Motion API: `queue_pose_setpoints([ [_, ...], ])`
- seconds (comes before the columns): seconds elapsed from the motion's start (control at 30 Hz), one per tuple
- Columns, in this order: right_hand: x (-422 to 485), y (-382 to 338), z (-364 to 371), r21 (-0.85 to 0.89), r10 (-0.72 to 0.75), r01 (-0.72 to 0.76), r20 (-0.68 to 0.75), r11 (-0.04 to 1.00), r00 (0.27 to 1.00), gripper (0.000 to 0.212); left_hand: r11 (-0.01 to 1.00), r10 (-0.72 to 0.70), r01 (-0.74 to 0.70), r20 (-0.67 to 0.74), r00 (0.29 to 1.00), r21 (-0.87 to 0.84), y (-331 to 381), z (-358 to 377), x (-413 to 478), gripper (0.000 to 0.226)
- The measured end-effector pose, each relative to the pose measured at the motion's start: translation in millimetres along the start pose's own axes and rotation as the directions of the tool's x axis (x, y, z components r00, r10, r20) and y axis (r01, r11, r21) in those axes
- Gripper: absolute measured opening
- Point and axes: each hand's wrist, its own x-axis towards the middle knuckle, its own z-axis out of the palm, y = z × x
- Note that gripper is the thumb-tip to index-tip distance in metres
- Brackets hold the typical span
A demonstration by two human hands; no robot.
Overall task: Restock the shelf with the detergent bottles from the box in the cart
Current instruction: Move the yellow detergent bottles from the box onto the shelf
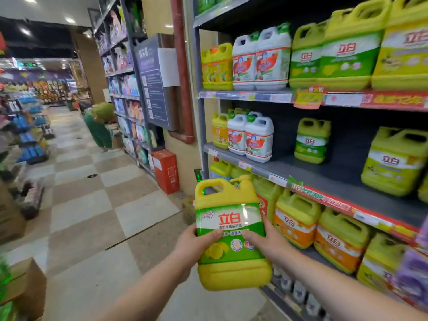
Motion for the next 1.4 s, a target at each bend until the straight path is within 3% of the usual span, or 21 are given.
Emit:
queue_pose_setpoints([
  [0.2, 49.8, 0.1, -9.5, -0.033, 0.075, -0.086, -0.243, 0.996, 0.967, 0.073, 1.000, -0.002, -0.004, 0.199, 0.980, 0.026, 18.2, 5.9, 101.7, 0.036],
  [0.47, 97.6, 11.6, -83.3, -0.026, 0.149, -0.182, -0.463, 0.983, 0.874, 0.066, 0.999, -0.004, -0.016, 0.396, 0.918, 0.047, 31.1, 86.0, 202.1, 0.043],
  [0.57, 128.2, 21.1, -116.6, -0.005, 0.131, -0.157, -0.525, 0.988, 0.841, 0.063, 0.998, 0.003, -0.030, 0.444, 0.896, 0.055, 40.8, 121.4, 239.9, 0.043],
  [0.83, 211.4, 38.4, -231.0, 0.099, 0.128, -0.087, -0.579, 0.991, 0.805, 0.068, 0.979, 0.043, -0.138, 0.505, 0.862, 0.152, 81.9, 234.6, 350.1, 0.044],
  [1.03, 252.4, 47.2, -307.4, 0.023, 0.118, -0.131, -0.613, 0.991, 0.782, 0.073, 0.956, 0.098, -0.234, 0.559, 0.823, 0.178, 96.2, 310.3, 409.9, 0.046],
  [1.27, 281.0, 67.7, -351.5, -0.099, 0.148, -0.289, -0.678, 0.952, 0.720, 0.050, 0.914, 0.160, -0.355, 0.632, 0.758, 0.195, 97.3, 366.9, 466.6, 0.044],
  [1.4, 298.3, 84.0, -365.1, -0.200, 0.036, -0.290, -0.765, 0.936, 0.643, 0.069, 0.890, 0.201, -0.413, 0.646, 0.736, 0.194, 87.1, 389.4, 493.9, 0.052],
])
